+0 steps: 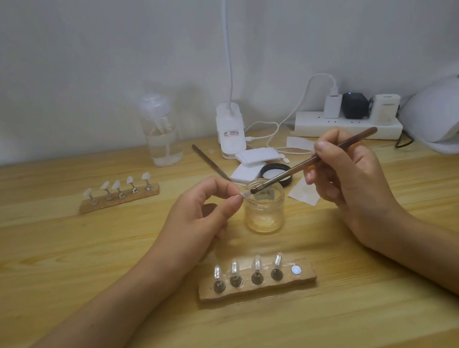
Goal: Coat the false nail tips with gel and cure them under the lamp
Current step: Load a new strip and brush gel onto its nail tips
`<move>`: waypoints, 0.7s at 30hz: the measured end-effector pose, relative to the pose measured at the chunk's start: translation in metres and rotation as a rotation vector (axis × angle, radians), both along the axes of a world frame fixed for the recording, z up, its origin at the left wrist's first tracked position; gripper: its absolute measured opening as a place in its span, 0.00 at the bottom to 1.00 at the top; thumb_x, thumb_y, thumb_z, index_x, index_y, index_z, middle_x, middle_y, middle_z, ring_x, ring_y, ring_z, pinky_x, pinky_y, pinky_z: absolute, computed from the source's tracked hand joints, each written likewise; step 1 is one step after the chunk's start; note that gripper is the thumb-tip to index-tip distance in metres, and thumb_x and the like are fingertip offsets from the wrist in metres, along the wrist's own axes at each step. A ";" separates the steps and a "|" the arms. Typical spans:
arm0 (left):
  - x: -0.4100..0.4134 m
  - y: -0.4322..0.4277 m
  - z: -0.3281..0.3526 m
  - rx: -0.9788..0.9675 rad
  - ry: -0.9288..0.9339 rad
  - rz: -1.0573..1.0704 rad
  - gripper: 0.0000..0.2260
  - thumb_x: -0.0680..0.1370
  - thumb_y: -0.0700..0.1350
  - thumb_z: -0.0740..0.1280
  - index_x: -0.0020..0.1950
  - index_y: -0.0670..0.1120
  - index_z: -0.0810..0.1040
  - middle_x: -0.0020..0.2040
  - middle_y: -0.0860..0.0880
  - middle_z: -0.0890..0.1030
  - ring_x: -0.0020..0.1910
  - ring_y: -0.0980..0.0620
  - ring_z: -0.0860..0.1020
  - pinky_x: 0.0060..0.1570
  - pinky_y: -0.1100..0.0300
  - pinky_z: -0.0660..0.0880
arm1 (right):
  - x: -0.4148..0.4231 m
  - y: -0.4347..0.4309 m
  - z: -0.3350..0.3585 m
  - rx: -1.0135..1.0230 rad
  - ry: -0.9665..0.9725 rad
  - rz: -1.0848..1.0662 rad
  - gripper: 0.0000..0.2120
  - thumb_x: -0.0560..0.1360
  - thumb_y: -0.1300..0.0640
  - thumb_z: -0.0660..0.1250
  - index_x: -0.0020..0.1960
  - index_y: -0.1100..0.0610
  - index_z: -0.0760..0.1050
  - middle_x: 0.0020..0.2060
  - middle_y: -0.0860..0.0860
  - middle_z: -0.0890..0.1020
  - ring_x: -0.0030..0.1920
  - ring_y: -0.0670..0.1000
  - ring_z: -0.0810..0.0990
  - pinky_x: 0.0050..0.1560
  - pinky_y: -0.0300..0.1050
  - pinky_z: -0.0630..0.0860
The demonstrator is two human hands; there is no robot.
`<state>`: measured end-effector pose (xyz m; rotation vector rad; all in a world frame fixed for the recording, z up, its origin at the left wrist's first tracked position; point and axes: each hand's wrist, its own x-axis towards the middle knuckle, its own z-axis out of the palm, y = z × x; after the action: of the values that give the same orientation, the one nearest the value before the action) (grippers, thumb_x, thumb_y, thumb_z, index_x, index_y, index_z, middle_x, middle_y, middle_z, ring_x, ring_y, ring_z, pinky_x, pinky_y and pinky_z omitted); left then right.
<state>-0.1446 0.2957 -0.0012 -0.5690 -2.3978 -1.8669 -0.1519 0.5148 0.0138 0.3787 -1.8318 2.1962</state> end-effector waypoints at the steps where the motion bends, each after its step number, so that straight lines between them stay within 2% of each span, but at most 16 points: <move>1: 0.000 0.000 0.000 0.000 -0.001 -0.001 0.02 0.79 0.44 0.68 0.47 0.47 0.77 0.29 0.65 0.76 0.24 0.63 0.70 0.24 0.73 0.65 | 0.001 -0.001 0.000 0.009 0.008 0.025 0.08 0.79 0.55 0.63 0.41 0.53 0.71 0.28 0.51 0.78 0.24 0.45 0.66 0.23 0.34 0.61; 3: 0.000 0.000 0.000 0.003 -0.001 0.001 0.03 0.79 0.45 0.67 0.47 0.46 0.77 0.29 0.65 0.76 0.24 0.63 0.70 0.23 0.73 0.65 | 0.002 -0.003 0.000 0.036 0.004 0.020 0.07 0.78 0.54 0.63 0.41 0.53 0.71 0.28 0.51 0.79 0.25 0.45 0.67 0.23 0.33 0.62; 7: 0.000 0.001 0.000 0.013 -0.006 -0.003 0.02 0.79 0.43 0.68 0.47 0.46 0.77 0.29 0.65 0.76 0.25 0.63 0.70 0.24 0.73 0.65 | 0.000 0.000 0.000 0.002 -0.022 -0.051 0.10 0.82 0.60 0.60 0.41 0.53 0.70 0.27 0.50 0.77 0.24 0.45 0.66 0.24 0.35 0.60; 11: -0.001 -0.001 -0.001 0.006 0.000 -0.002 0.02 0.79 0.44 0.68 0.47 0.47 0.77 0.30 0.65 0.76 0.26 0.63 0.70 0.25 0.72 0.66 | 0.002 -0.003 0.000 0.025 0.024 0.037 0.07 0.78 0.54 0.63 0.43 0.54 0.71 0.29 0.51 0.79 0.24 0.45 0.66 0.23 0.34 0.62; 16: 0.000 0.000 0.000 -0.004 0.012 -0.005 0.02 0.79 0.44 0.67 0.47 0.47 0.77 0.31 0.65 0.77 0.26 0.63 0.71 0.27 0.73 0.67 | 0.000 0.001 0.001 0.021 -0.036 -0.048 0.11 0.82 0.59 0.60 0.41 0.53 0.71 0.28 0.50 0.78 0.24 0.45 0.65 0.24 0.35 0.59; 19: 0.000 -0.001 0.000 -0.004 0.017 -0.004 0.02 0.79 0.44 0.67 0.47 0.47 0.77 0.31 0.65 0.77 0.26 0.63 0.71 0.27 0.73 0.66 | 0.001 -0.001 0.001 0.012 0.015 0.029 0.08 0.79 0.55 0.63 0.40 0.51 0.72 0.29 0.51 0.79 0.24 0.45 0.66 0.23 0.34 0.62; 21: -0.001 0.000 0.000 0.008 0.013 -0.004 0.02 0.79 0.44 0.67 0.47 0.47 0.77 0.30 0.65 0.77 0.26 0.63 0.70 0.26 0.74 0.66 | 0.001 -0.003 0.001 0.029 0.002 0.028 0.08 0.79 0.55 0.63 0.41 0.53 0.71 0.29 0.52 0.79 0.24 0.45 0.65 0.23 0.34 0.61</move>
<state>-0.1455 0.2956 -0.0014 -0.5846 -2.3821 -1.8669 -0.1509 0.5123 0.0143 0.4150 -1.8703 2.1889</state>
